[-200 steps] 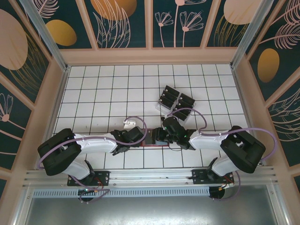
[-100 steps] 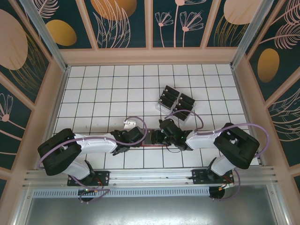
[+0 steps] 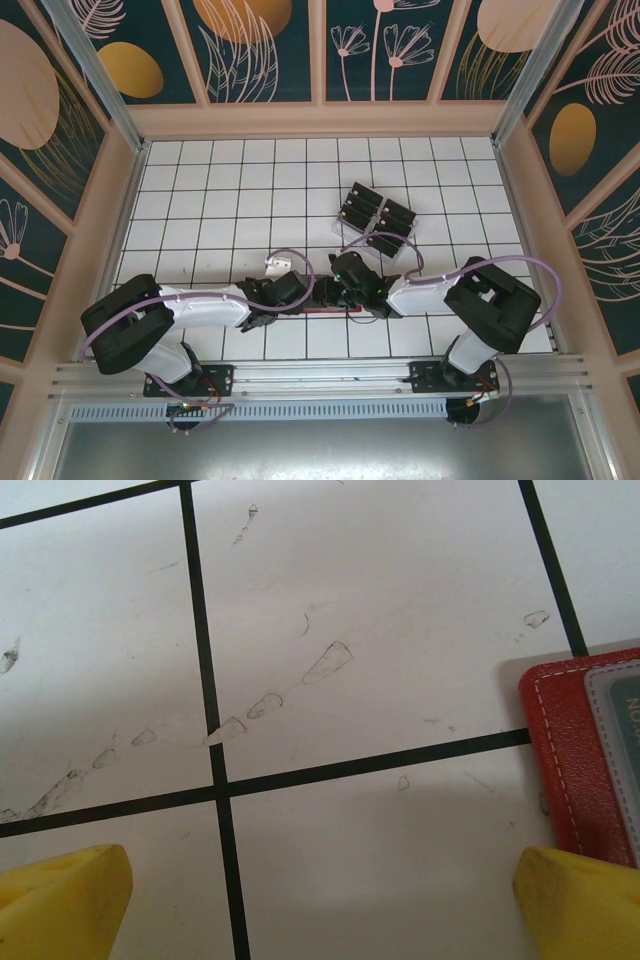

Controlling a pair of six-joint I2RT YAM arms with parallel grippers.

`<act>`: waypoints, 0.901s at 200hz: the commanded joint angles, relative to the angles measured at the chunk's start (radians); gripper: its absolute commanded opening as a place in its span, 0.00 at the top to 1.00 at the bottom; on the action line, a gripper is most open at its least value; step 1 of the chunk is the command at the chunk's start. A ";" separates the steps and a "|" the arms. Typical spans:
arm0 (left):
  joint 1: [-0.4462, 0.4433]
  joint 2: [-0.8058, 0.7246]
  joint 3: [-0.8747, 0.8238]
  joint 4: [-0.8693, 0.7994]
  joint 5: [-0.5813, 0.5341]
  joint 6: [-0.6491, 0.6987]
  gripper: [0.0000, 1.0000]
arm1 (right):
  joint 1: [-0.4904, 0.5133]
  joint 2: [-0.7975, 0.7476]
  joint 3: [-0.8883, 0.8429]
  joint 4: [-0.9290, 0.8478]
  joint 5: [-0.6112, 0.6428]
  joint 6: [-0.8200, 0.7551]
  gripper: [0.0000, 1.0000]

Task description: Put the credit cards into the card holder

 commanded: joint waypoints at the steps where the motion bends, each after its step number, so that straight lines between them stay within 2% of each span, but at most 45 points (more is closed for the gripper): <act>1: -0.013 0.008 -0.014 0.006 0.028 -0.015 0.02 | 0.007 -0.059 0.008 -0.004 0.020 0.007 0.78; 23: -0.011 -0.004 -0.012 -0.011 0.009 -0.031 0.02 | -0.001 -0.121 -0.008 -0.034 0.049 0.006 0.73; 62: -0.012 -0.057 -0.009 -0.095 -0.095 -0.102 0.01 | -0.026 -0.185 -0.032 -0.092 0.077 -0.011 0.61; 108: -0.008 -0.097 0.017 -0.150 -0.139 -0.117 0.01 | -0.076 -0.245 -0.049 -0.175 0.106 -0.063 0.57; 180: -0.009 -0.085 0.107 -0.090 -0.068 -0.049 0.01 | -0.162 -0.319 -0.077 -0.286 0.109 -0.169 0.52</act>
